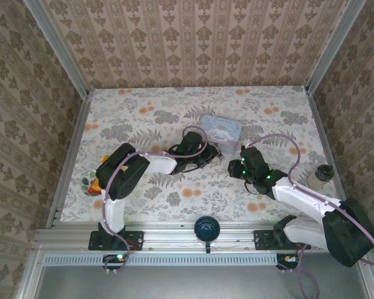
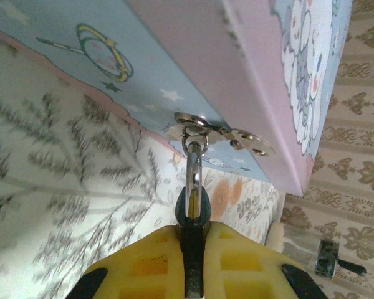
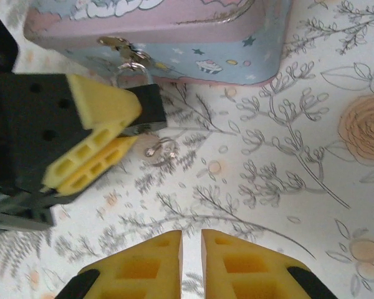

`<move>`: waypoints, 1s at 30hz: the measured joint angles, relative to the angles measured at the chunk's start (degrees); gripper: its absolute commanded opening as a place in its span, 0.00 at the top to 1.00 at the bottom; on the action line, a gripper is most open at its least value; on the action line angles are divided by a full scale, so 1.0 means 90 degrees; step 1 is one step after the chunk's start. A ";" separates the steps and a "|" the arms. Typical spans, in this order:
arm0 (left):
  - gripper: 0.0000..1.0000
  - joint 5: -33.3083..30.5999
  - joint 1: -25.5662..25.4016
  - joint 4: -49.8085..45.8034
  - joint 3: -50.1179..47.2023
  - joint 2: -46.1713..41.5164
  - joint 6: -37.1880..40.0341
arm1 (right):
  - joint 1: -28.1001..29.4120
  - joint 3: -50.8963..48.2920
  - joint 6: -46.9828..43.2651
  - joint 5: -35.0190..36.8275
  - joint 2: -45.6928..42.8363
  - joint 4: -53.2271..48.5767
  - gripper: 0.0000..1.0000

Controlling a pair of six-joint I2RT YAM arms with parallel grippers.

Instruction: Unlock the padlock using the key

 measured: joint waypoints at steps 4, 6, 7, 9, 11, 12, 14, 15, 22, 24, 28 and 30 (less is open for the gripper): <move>1.00 0.0143 0.0002 -0.0495 -0.0078 -0.0233 0.0002 | 0.0182 0.0049 -0.0418 0.0175 -0.0017 -0.0287 0.83; 1.00 0.0245 0.0002 -0.0590 -0.0078 -0.0245 0.0002 | 0.0282 0.0100 -0.0605 0.0260 0.0002 -0.0398 0.81; 1.00 0.0291 0.0005 -0.0610 -0.0078 -0.0248 0.0000 | 0.0330 0.0138 -0.0692 0.0277 0.0022 -0.0423 0.81; 1.00 0.0364 0.0015 -0.0646 -0.0078 -0.0260 -0.0022 | 0.0449 0.0248 -0.0877 0.0321 0.0085 -0.0420 0.78; 1.00 0.0430 0.0015 -0.0682 -0.0078 -0.0265 -0.0039 | 0.0559 0.0352 -0.1047 0.0367 0.0163 -0.0408 0.77; 1.00 0.0459 0.0015 -0.0690 -0.0078 -0.0265 -0.0041 | 0.0597 0.0398 -0.1129 0.0389 0.0211 -0.0398 0.76; 1.00 0.0517 0.0015 -0.0695 -0.0078 -0.0265 -0.0046 | 0.0653 0.0500 -0.1280 0.0415 0.0350 -0.0396 0.76; 1.00 0.0532 0.0017 -0.0695 -0.0078 -0.0265 -0.0049 | 0.0663 0.0546 -0.1338 0.0425 0.0425 -0.0398 0.76; 1.00 0.0680 0.0058 -0.0721 -0.0066 -0.0265 -0.0097 | 0.0721 0.0981 -0.1719 0.0508 0.0998 -0.0423 0.75; 1.00 0.0692 0.0058 -0.0729 -0.0061 -0.0265 -0.0124 | 0.0763 0.1081 -0.1819 0.0549 0.1122 -0.0457 0.73; 1.00 0.0748 0.0063 -0.0729 -0.0061 -0.0265 -0.0182 | 0.0811 0.1282 -0.1950 0.0607 0.1392 -0.0517 0.71; 1.00 0.0784 0.0070 -0.0729 -0.0061 -0.0265 -0.0199 | 0.0828 0.1316 -0.2006 0.0648 0.1472 -0.0546 0.71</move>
